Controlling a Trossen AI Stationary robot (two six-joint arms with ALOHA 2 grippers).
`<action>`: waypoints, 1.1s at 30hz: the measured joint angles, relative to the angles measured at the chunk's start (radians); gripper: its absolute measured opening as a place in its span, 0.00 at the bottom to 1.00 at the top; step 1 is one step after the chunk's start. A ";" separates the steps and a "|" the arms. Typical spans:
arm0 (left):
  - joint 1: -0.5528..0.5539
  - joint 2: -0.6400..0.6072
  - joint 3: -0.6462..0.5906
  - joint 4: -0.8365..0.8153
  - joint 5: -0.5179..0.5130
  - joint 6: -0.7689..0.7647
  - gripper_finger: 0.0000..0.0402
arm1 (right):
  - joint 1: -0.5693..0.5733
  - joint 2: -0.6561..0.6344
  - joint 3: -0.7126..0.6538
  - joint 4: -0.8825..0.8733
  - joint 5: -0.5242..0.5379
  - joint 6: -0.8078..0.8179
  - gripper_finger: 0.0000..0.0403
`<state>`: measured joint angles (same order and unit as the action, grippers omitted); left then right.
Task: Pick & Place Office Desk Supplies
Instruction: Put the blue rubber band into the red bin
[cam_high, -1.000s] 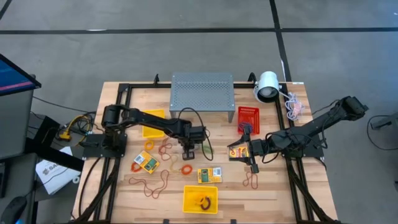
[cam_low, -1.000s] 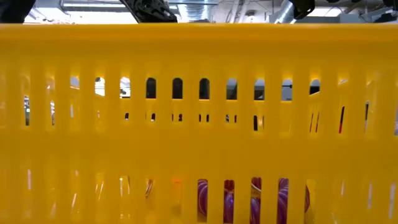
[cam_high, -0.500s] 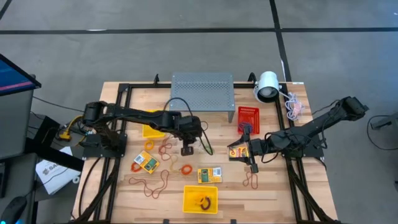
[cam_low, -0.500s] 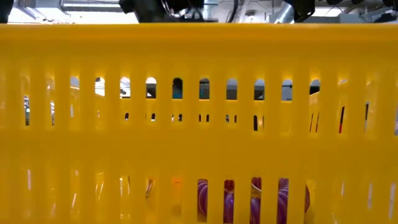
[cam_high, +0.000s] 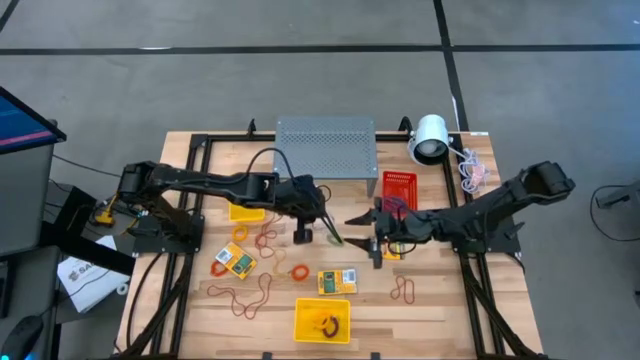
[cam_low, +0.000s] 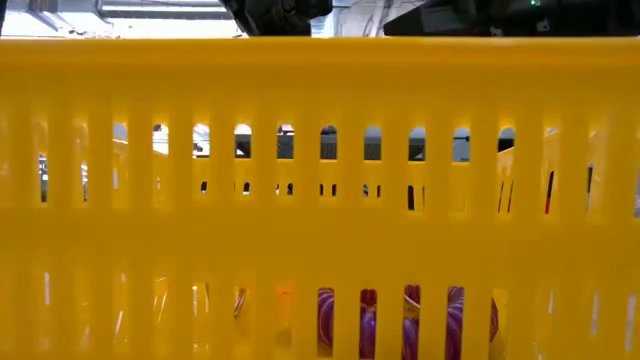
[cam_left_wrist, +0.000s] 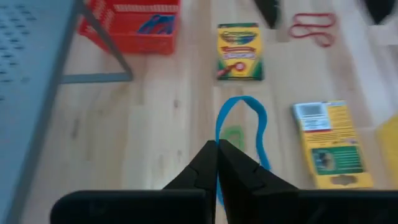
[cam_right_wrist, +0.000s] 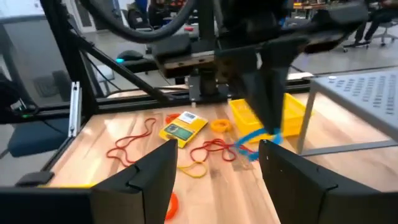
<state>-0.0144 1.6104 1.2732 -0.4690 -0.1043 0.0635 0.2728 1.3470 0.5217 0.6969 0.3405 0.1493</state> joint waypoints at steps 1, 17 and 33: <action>-0.002 0.000 0.000 0.001 -0.024 0.007 0.00 | -0.006 0.010 0.000 0.006 0.000 0.019 0.55; -0.040 0.000 0.000 0.095 -0.160 0.071 0.00 | -0.097 0.096 0.000 0.083 0.031 0.132 0.55; -0.046 0.000 0.000 0.167 -0.159 0.096 0.01 | -0.099 0.096 0.000 0.113 0.027 0.132 0.54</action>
<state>-0.0605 1.6108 1.2735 -0.3023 -0.2634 0.1600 0.1738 1.4425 0.5217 0.8095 0.3677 0.2813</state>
